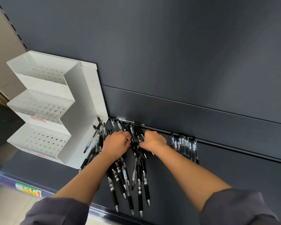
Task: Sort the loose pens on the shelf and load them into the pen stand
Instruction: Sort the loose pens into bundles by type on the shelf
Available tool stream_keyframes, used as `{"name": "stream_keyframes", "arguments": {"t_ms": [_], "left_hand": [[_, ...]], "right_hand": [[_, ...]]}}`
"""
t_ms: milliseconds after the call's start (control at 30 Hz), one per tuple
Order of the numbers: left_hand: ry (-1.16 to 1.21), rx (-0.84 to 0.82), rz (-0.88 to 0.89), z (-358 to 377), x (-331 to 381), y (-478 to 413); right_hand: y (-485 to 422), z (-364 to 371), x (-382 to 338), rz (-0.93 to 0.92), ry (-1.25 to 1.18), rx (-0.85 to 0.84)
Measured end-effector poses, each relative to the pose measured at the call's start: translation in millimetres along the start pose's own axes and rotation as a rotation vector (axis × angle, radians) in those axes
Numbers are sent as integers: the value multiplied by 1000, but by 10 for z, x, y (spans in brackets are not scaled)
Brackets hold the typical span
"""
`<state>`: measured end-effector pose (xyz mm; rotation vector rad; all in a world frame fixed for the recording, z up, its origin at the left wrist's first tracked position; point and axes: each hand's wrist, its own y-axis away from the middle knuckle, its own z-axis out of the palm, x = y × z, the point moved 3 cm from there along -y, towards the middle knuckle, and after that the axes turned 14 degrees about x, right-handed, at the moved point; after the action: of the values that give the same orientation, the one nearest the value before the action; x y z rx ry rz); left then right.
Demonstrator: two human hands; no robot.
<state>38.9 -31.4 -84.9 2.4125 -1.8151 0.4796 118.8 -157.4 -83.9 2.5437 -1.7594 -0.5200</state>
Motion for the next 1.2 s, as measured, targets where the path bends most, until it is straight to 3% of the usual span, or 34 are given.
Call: {"name": "stream_keyframes", "arguments": {"t_ms": [233, 400, 600, 767, 933, 1033, 1200], "left_hand": [[-59, -7, 71, 100, 29, -40], [-168, -26, 156, 159, 173, -145], [-306, -45, 86, 240, 293, -188], [-344, -43, 64, 257, 327, -207], [-96, 67, -60, 186, 351, -180], [135, 139, -46, 92, 502, -160], [387, 63, -35, 61, 861, -182]], "right_hand": [[40, 42, -89, 7, 124, -49], [48, -17, 101, 34, 174, 12], [60, 14, 142, 29, 194, -26], [115, 20, 179, 46, 76, 23], [168, -108, 320, 94, -61, 94], [243, -205, 435, 120, -98, 152], [405, -358, 656, 159, -142, 254]]}}
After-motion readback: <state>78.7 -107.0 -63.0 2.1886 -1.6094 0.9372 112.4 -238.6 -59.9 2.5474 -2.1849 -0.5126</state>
